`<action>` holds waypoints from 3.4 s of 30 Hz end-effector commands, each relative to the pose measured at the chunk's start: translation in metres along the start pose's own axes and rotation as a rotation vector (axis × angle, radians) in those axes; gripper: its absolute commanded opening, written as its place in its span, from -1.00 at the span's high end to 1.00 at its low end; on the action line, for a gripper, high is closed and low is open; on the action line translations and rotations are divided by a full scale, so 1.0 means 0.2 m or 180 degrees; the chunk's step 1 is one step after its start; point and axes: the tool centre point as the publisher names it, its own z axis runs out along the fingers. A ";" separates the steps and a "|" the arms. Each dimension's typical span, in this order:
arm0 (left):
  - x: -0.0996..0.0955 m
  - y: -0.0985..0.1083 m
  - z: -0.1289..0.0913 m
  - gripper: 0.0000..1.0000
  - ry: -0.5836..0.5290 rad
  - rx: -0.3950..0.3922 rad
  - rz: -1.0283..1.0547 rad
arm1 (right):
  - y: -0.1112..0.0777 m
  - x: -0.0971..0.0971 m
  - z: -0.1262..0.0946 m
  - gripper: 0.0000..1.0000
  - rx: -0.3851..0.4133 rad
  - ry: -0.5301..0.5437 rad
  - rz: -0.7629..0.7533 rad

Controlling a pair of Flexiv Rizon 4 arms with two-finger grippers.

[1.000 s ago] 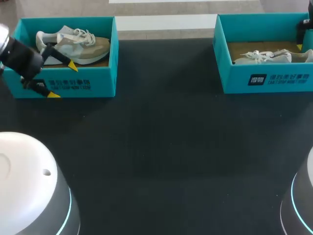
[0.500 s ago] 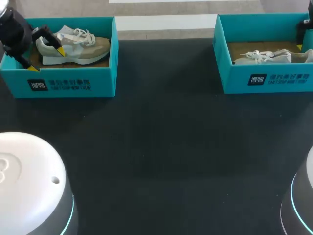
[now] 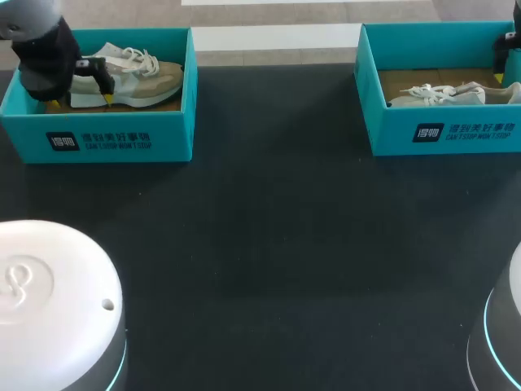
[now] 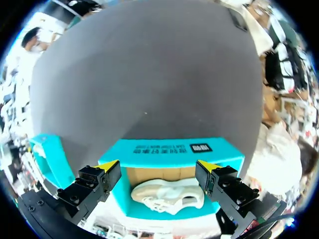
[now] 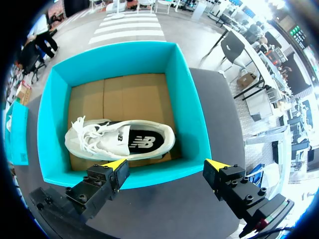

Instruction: Take the shoe out of the shoebox, open the shoe tongue, remove and reinsert the insole, then place the shoe into the shoebox

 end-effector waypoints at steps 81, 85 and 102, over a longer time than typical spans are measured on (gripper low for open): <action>0.74 1.18 0.75 -1.00 0.0440 0.0462 -0.0057 | 0.00 0.00 0.00 -1.00 -0.0005 -0.0001 0.0005; 0.75 1.18 0.79 -0.88 0.0456 0.0500 -0.0063 | 0.00 0.00 0.00 -1.00 -0.0005 -0.0001 0.0005; 0.80 1.16 0.94 -0.33 0.0455 0.0743 -0.0078 | 0.00 0.00 0.00 -1.00 -0.0005 -0.0001 0.0005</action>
